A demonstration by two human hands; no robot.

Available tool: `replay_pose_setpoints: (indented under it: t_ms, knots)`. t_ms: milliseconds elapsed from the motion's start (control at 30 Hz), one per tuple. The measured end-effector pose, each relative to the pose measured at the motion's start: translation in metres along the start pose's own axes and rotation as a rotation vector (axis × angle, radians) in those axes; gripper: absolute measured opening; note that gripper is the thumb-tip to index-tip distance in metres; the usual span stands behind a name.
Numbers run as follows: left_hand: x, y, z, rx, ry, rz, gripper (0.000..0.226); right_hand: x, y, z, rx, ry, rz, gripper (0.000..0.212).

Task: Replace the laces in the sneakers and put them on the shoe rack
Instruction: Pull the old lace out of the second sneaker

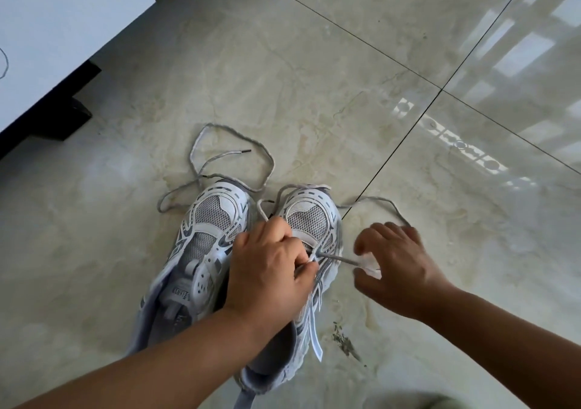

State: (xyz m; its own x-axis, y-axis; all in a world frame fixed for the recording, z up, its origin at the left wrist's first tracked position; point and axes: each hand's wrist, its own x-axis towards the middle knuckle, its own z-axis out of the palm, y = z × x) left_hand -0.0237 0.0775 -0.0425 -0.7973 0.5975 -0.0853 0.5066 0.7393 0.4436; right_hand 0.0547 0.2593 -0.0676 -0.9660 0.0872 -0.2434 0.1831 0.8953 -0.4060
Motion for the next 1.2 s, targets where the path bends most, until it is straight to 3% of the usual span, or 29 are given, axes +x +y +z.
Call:
replay_pose_setpoints:
  t_ms: [67, 233, 400, 533, 633, 733, 867, 1000, 1200]
  knots:
    - [0.000, -0.001, 0.000, -0.005, -0.002, -0.007, 0.021, 0.006, -0.015, 0.000, 0.133, 0.065, -0.060, 0.028]
    - [-0.001, -0.003, 0.002, 0.014, -0.016, 0.011, 0.030, 0.018, -0.033, 0.003, 0.193, 0.113, -0.103, 0.015]
    - [0.001, -0.001, 0.003, 0.036, -0.025, 0.014, 0.028, 0.016, -0.022, 0.005, 0.007, 0.068, -0.158, 0.021]
    - [0.001, -0.002, 0.003, 0.017, -0.013, 0.013, 0.020, -0.002, 0.007, 0.012, -0.171, -0.001, -0.063, 0.011]
    - [0.001, -0.001, 0.003, 0.023, -0.013, 0.007, 0.020, -0.008, 0.016, 0.013, -0.254, -0.069, 0.005, 0.029]
    - [0.001, -0.002, 0.002, 0.003, -0.006, 0.013, 0.021, -0.005, 0.004, 0.007, -0.063, -0.011, -0.005, 0.010]
    - [0.001, -0.004, 0.001, 0.025, -0.024, 0.025, 0.020, 0.007, -0.031, 0.002, 0.189, 0.076, -0.068, 0.024]
    - [0.002, -0.004, 0.002, 0.015, -0.029, 0.018, 0.021, 0.013, -0.036, 0.005, 0.235, 0.111, -0.052, 0.015]
    - [0.002, -0.002, 0.003, -0.008, -0.043, -0.013, 0.021, 0.004, -0.011, 0.008, 0.216, -0.003, -0.031, 0.005]
